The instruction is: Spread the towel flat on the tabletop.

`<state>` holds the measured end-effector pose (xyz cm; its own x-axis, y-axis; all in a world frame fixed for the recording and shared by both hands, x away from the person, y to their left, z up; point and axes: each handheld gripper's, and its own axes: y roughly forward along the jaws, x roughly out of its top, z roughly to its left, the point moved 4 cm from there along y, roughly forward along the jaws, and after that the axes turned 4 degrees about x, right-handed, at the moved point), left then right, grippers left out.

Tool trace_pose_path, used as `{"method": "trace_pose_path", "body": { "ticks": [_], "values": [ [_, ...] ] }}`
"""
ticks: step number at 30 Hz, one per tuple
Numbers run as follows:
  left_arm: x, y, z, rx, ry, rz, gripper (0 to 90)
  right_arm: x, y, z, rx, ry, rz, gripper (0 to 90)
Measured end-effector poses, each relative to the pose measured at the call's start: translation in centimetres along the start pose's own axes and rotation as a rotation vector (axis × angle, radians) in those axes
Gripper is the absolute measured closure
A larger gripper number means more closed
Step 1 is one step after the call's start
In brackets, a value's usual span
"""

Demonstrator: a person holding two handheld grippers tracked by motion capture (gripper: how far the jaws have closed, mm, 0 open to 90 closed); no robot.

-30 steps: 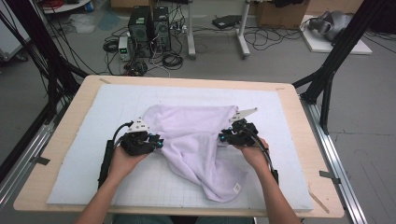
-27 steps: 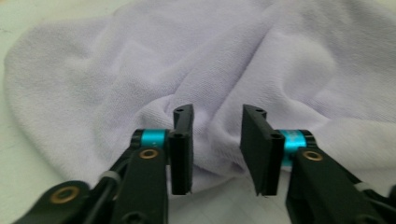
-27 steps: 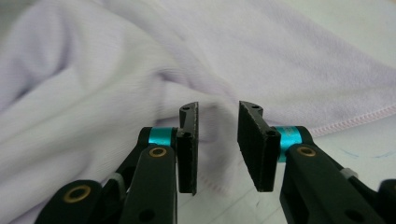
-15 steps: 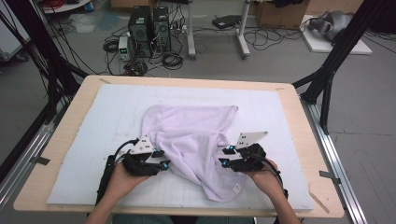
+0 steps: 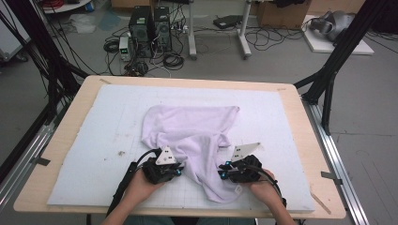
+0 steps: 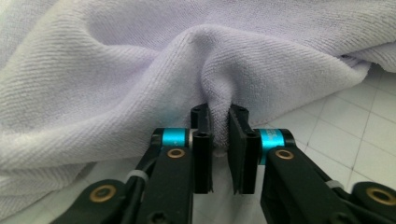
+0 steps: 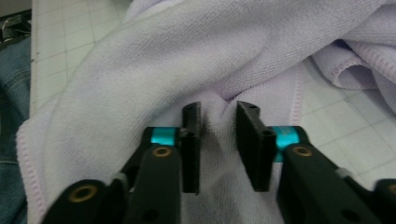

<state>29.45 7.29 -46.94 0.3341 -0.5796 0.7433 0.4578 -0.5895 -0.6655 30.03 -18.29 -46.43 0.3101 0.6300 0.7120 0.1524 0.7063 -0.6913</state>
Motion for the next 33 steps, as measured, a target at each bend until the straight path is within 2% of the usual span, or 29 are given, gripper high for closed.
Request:
{"method": "trace_pose_path", "body": {
  "ticks": [3, 6, 9, 10, 14, 16, 18, 20, 23, 27, 28, 29, 30, 33],
  "values": [
    [0.0, -0.7, 0.2, -0.022, -0.014, -0.012, 83.1, 0.1, -0.1, 0.2, -0.004, -0.002, -0.001, 82.1],
    [0.1, -2.5, 0.9, -0.015, -0.037, -0.057, 83.4, 0.4, -0.3, 0.3, 0.011, 0.006, -0.021, 84.3],
    [0.0, -5.0, 2.2, 0.024, -0.058, -0.095, 83.6, 0.8, -0.5, 0.8, 0.031, 0.0, -0.039, 84.6],
    [0.0, -5.9, 2.7, 0.036, -0.068, -0.107, 83.6, 1.3, -0.7, 1.3, 0.042, -0.013, -0.056, 84.7],
    [-0.1, -9.0, 4.7, 0.099, -0.094, -0.148, 83.7, 2.2, -1.0, 2.1, 0.049, -0.035, -0.071, 84.8],
    [-0.1, -10.4, 5.9, 0.13, -0.111, -0.163, 83.7, 2.6, -1.1, 2.3, 0.044, -0.051, -0.07, 84.9],
    [-0.1, -11.0, 6.8, 0.151, -0.119, -0.163, 83.7, 2.6, -0.9, 2.0, 0.028, -0.049, -0.061, 84.9],
    [-0.2, -10.9, 7.8, 0.177, -0.138, -0.154, 83.7, 2.6, -0.9, 1.8, 0.021, -0.04, -0.059, 84.9],
    [-1.1, -9.4, 9.2, 0.202, -0.164, -0.092, 83.7, 2.1, -0.7, 1.1, -0.005, -0.019, -0.035, 84.9],
    [-2.6, -7.0, 10.4, 0.215, -0.192, -0.006, 83.7, 0.4, -0.2, -0.5, -0.064, 0.02, 0.053, 84.9],
    [-2.9, -6.4, 10.6, 0.207, -0.206, 0.004, 83.7, 0.4, -0.2, -0.5, -0.064, 0.02, 0.053, 84.9],
    [-3.1, -5.8, 10.7, 0.213, -0.203, 0.027, 83.6, 0.0, -0.2, -0.7, -0.071, 0.029, 0.06, 84.8],
    [-3.2, -5.5, 10.8, 0.211, -0.198, 0.036, 83.6, -0.2, -0.3, -0.9, -0.059, 0.045, 0.04, 84.8],
    [-3.1, -5.3, 10.8, 0.199, -0.199, 0.036, 82.6, -0.3, -0.5, -1.2, -0.069, 0.046, 0.034, 84.6]
  ]
}}
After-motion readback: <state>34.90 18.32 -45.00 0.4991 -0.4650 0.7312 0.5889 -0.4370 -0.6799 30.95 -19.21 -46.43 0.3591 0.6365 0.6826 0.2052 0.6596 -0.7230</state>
